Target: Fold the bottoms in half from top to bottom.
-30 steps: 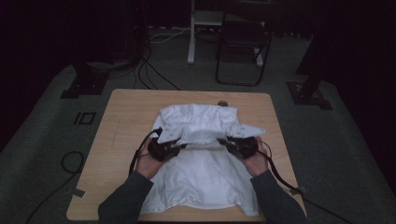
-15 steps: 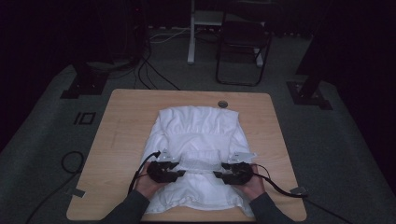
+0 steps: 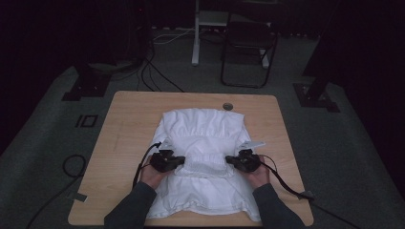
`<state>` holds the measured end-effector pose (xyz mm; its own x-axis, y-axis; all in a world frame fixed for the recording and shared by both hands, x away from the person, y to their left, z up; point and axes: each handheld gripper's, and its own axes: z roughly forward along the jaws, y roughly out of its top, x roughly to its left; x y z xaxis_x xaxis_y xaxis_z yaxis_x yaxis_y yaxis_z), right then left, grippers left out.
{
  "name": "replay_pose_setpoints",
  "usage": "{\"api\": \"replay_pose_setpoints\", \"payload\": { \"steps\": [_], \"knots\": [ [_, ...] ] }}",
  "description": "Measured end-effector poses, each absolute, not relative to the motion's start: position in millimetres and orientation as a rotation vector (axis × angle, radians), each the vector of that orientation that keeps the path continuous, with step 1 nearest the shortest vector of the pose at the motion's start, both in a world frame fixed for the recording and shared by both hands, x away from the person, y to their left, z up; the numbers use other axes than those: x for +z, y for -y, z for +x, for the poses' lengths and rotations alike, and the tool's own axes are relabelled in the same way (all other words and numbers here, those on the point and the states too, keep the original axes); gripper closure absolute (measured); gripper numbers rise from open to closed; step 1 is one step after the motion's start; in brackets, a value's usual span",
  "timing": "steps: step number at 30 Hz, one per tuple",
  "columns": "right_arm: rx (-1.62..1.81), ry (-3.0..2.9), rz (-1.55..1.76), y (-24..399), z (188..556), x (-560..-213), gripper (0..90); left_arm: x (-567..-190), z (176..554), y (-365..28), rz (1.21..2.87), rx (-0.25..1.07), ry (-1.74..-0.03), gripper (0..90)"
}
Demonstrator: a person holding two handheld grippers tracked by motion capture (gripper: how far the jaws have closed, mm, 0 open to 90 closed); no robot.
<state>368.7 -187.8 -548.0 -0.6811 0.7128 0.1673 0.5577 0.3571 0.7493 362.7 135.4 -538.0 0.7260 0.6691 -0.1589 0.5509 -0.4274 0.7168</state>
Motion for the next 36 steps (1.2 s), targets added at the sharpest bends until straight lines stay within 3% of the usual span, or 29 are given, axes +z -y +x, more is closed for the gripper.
{"api": "replay_pose_setpoints", "payload": {
  "steps": [4, 10, 17, 21, 26, 27, 29, 36],
  "knots": [
    [1.284, -2.49, 1.088, 179, 369, -559, 85.0, -547, 362, -130, 2.157, 0.199, -0.901, 83.4],
    [1.451, -2.502, 0.866, 197, 339, -542, 78.9, -530, 323, -135, 2.161, 0.181, -0.702, 77.4],
    [1.483, -2.494, 0.825, 190, 330, -533, 76.6, -532, 321, -128, 2.166, 0.174, -0.722, 72.0],
    [1.344, -2.605, 0.769, 173, 324, -552, 79.4, -551, 315, -120, 2.259, 0.164, -0.715, 72.1],
    [1.29, -2.631, 0.785, 169, 320, -565, 80.8, -545, 316, -125, 2.226, 0.163, -0.737, 71.5],
    [1.286, -2.614, 0.774, 173, 323, -555, 73.0, -535, 319, -127, 2.212, 0.211, -0.73, 64.4],
    [1.261, -2.54, 0.782, 176, 328, -546, 66.5, -524, 326, -129, 2.185, 0.261, -0.739, 62.1],
    [1.274, -2.362, 0.881, 178, 376, -523, 58.2, -509, 373, -129, 2.099, 0.363, -0.825, 58.9]
  ]
}}
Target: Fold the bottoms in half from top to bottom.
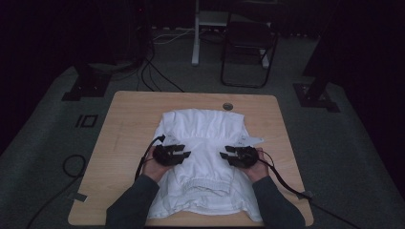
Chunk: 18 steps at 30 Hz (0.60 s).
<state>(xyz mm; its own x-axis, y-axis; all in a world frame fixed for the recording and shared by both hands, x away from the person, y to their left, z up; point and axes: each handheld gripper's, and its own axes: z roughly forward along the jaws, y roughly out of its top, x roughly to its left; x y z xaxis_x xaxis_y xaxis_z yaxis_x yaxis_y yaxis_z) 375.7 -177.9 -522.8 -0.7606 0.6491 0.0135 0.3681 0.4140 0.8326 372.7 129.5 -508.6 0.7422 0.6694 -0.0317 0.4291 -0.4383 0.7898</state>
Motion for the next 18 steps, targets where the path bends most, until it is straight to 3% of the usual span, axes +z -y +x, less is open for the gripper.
{"api": "replay_pose_setpoints", "payload": {
  "steps": [5, 7, 14, 18],
  "knots": [
    [1.215, -2.331, 0.955, 171, 405, -531, 54.6, -526, 404, -124, 2.107, 0.361, -0.93, 57.3],
    [1.125, -2.357, 1.005, 169, 418, -550, 53.6, -544, 408, -122, 2.152, 0.343, -0.945, 57.2],
    [1.109, -2.313, 0.997, 167, 405, -565, 53.5, -556, 398, -131, 2.112, 0.34, -0.957, 58.1],
    [1.132, -2.32, 0.986, 170, 390, -568, 53.6, -562, 373, -137, 2.084, 0.348, -0.922, 58.3]
  ]
}}
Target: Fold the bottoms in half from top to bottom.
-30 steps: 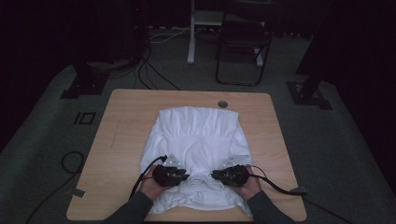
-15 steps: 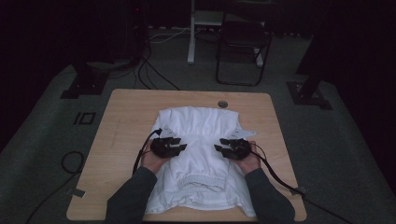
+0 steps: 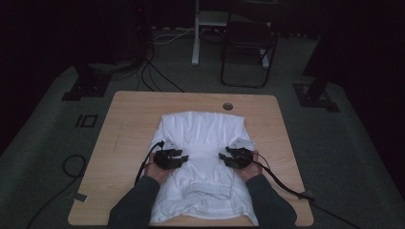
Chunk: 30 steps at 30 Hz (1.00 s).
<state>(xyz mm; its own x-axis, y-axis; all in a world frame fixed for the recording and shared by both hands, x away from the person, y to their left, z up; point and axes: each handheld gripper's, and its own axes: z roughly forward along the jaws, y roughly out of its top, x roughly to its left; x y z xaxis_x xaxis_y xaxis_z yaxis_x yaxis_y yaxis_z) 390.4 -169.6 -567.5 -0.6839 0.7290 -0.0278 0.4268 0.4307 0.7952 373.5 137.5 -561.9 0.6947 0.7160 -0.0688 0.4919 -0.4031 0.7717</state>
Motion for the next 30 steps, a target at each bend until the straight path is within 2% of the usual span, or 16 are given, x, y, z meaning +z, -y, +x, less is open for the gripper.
{"api": "replay_pose_setpoints", "payload": {
  "steps": [9, 14, 18, 20, 23, 24, 25, 27, 30],
  "knots": [
    [1.139, -2.332, 0.975, 173, 340, -571, 53.6, -564, 329, -133, 2.101, 0.37, -0.895, 58.3],
    [1.165, -2.352, 0.976, 176, 331, -571, 53.6, -565, 313, -133, 2.1, 0.368, -0.905, 58.2],
    [1.191, -2.366, 0.981, 179, 325, -572, 53.6, -554, 309, -134, 2.142, 0.315, -0.923, 57.8],
    [1.192, -2.367, 0.982, 179, 326, -572, 53.6, -542, 314, -138, 2.122, 0.322, -0.925, 55.9],
    [1.2, -2.367, 0.988, 179, 326, -572, 53.6, -510, 339, -155, 2.035, 0.472, -0.93, 50.4],
    [1.201, -2.368, 0.988, 179, 326, -572, 53.7, -510, 339, -155, 2.035, 0.472, -0.93, 49.5],
    [1.202, -2.368, 0.989, 180, 326, -572, 53.6, -498, 360, -167, 1.985, 0.523, -1.002, 47.6],
    [1.204, -2.368, 0.991, 180, 326, -572, 53.6, -494, 382, -178, 1.946, 0.54, -1.078, 45.8],
    [1.205, -2.368, 0.991, 180, 326, -572, 53.6, -495, 402, -184, 1.935, 0.544, -1.144, 37.8]
  ]
}}
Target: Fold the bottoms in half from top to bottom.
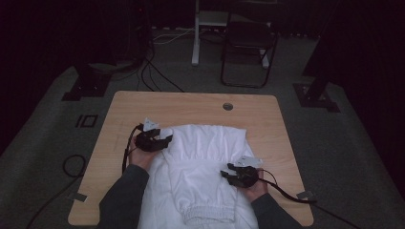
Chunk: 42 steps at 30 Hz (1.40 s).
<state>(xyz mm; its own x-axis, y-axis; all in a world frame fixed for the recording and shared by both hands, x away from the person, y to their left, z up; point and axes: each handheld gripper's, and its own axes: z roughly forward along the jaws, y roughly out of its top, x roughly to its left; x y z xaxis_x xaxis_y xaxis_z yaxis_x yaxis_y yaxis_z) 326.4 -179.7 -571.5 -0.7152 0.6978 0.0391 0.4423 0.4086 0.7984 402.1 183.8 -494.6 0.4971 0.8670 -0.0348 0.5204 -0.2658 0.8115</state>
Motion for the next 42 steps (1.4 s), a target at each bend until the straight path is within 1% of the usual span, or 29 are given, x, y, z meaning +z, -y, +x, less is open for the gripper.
{"api": "replay_pose_setpoints", "payload": {
  "steps": [2, 4, 6, 7, 10, 12, 16, 18, 21, 23, 25, 29, 32, 33, 34, 35, 36, 37, 40, 41, 42],
  "knots": [
    [1.207, -2.369, 0.993, 180, 327, -571, 53.6, -505, 427, -186, 1.951, 0.564, -1.217, 34.8],
    [1.206, -2.37, 0.993, 180, 327, -571, 53.6, -517, 441, -187, 1.965, 0.529, -1.258, 32.7],
    [1.207, -2.37, 0.993, 180, 327, -571, 53.6, -524, 446, -188, 1.966, 0.52, -1.276, 31.1],
    [1.207, -2.369, 0.993, 180, 327, -571, 53.6, -537, 454, -191, 1.968, 0.465, -1.305, 31.1],
    [1.207, -2.369, 0.994, 180, 327, -571, 53.5, -547, 459, -193, 1.972, 0.431, -1.328, 31.0],
    [1.208, -2.369, 0.993, 180, 327, -571, 53.5, -550, 460, -195, 1.973, 0.398, -1.324, 36.1],
    [1.208, -2.37, 0.993, 180, 327, -571, 53.6, -548, 459, -196, 2.016, 0.377, -1.3, 63.5],
    [1.207, -2.37, 0.993, 180, 327, -571, 53.6, -548, 459, -196, 2.015, 0.362, -1.291, 71.2],
    [1.212, -2.381, 0.997, 180, 328, -571, 52.8, -549, 458, -195, 2.009, 0.365, -1.288, 73.2],
    [1.219, -2.4, 1.011, 181, 330, -569, 52.9, -548, 456, -192, 2.028, 0.399, -1.279, 73.7],
    [1.218, -2.419, 1.015, 182, 333, -567, 53.0, -548, 456, -191, 2.03, 0.401, -1.277, 74.2],
    [1.161, -2.327, 0.996, 193, 351, -539, 42.6, -549, 456, -192, 2.023, 0.402, -1.273, 74.2],
    [1.152, -2.24, 1.065, 208, 383, -523, 37.5, -549, 455, -192, 2.02, 0.399, -1.274, 74.3],
    [1.148, -2.225, 1.091, 213, 392, -521, 36.4, -549, 455, -192, 2.018, 0.398, -1.275, 74.3],
    [1.148, -2.225, 1.091, 213, 392, -521, 36.4, -549, 455, -192, 2.018, 0.398, -1.275, 74.3],
    [1.208, -2.187, 1.198, 226, 418, -519, 33.8, -550, 456, -193, 2.012, 0.388, -1.278, 74.2],
    [1.234, -2.163, 1.255, 232, 429, -520, 33.8, -550, 456, -193, 2.012, 0.388, -1.278, 74.3],
    [1.232, -2.135, 1.296, 238, 439, -521, 31.6, -550, 456, -194, 2.007, 0.381, -1.277, 74.3],
    [1.224, -2.092, 1.392, 249, 461, -528, 31.0, -550, 456, -194, 2.006, 0.38, -1.275, 74.3],
    [1.224, -2.092, 1.392, 249, 461, -528, 31.0, -550, 456, -194, 2.007, 0.379, -1.274, 74.3],
    [1.228, -2.077, 1.452, 253, 472, -535, 30.4, -550, 456, -194, 2.006, 0.378, -1.274, 74.3]
  ]
}}
